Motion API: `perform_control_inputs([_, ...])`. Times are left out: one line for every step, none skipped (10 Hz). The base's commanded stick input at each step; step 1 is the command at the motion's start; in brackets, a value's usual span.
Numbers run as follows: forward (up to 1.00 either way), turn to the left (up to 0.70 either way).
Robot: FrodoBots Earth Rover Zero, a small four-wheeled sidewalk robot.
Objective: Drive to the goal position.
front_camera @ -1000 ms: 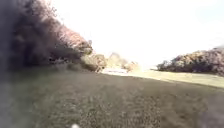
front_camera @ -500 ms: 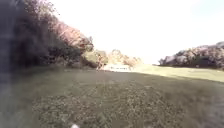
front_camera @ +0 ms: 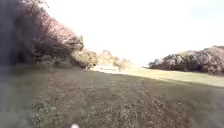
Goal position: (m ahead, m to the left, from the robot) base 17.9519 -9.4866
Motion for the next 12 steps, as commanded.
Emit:
perform_control_inputs([0.85, 0.00])
perform_control_inputs([0.85, 0.00])
perform_control_inputs([0.85, 0.00])
perform_control_inputs([0.85, 0.00])
perform_control_inputs([0.85, 0.00])
perform_control_inputs([0.85, 0.00])
perform_control_inputs([0.85, 0.00])
perform_control_inputs([0.85, 0.00])
perform_control_inputs([0.85, 0.00])
perform_control_inputs([0.85, 0.00])
perform_control_inputs([0.85, 0.00])
perform_control_inputs([0.85, 0.00])
